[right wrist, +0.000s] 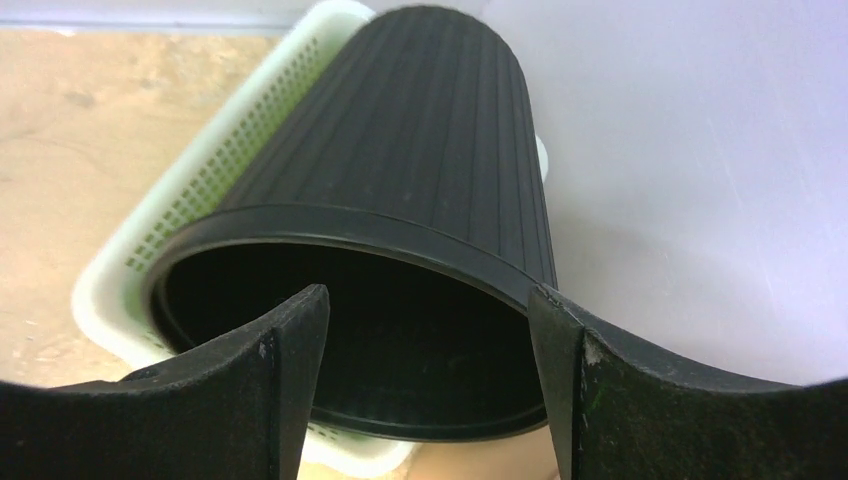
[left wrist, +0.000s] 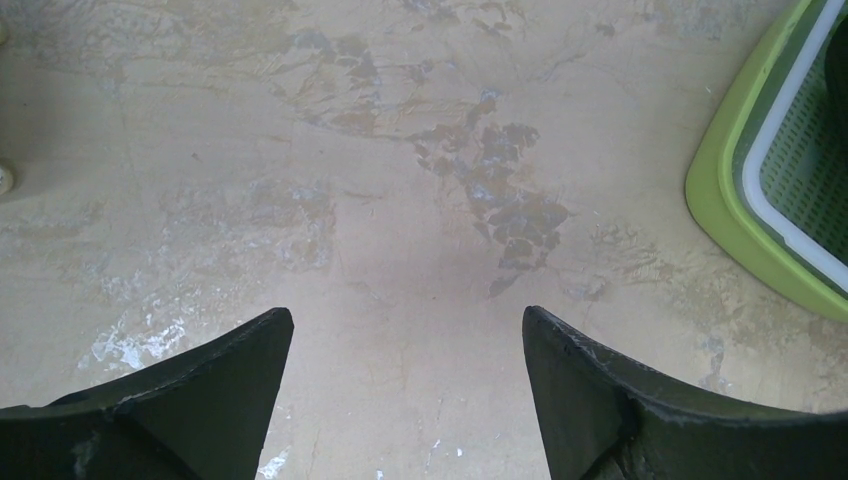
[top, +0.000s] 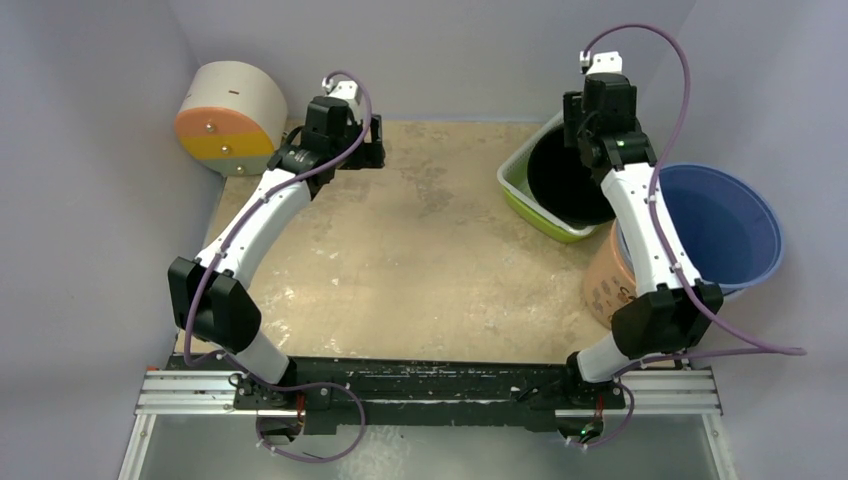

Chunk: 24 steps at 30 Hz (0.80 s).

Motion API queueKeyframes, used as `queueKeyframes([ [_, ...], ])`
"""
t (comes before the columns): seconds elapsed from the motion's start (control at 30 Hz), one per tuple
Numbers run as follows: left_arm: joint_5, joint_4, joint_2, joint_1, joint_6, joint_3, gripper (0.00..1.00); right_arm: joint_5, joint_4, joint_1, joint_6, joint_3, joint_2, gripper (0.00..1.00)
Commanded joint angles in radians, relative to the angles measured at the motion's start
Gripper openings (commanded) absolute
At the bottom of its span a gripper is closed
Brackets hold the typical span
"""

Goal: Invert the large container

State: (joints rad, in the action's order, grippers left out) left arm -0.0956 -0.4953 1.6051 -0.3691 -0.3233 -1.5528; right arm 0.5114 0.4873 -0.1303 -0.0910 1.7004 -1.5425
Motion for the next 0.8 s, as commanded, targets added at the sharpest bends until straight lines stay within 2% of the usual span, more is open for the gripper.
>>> queueKeyframes([
  [0.0, 0.026, 0.03, -0.043, -0.005, -0.012, 0.008, 0.82, 0.062, -0.046, 0.025, -0.021, -0.047, 0.065, 0.73],
  [0.27, 0.026, 0.023, -0.035, -0.004, -0.009, 0.002, 0.82, 0.144, -0.129, 0.058, -0.055, -0.127, 0.063, 0.81],
  [0.53, 0.032, 0.043, -0.045, -0.004, -0.025, 0.02, 0.82, 0.145, -0.254, 0.107, -0.107, -0.1, 0.003, 0.81],
  [0.67, 0.04, 0.066, -0.059, -0.004, -0.037, 0.061, 0.82, 0.042, -0.232, 0.135, -0.055, -0.093, -0.034, 0.74],
  [0.77, 0.033, 0.067, -0.069, -0.004, -0.031, 0.076, 0.82, 0.035, -0.231, 0.136, -0.049, -0.111, -0.053, 0.65],
])
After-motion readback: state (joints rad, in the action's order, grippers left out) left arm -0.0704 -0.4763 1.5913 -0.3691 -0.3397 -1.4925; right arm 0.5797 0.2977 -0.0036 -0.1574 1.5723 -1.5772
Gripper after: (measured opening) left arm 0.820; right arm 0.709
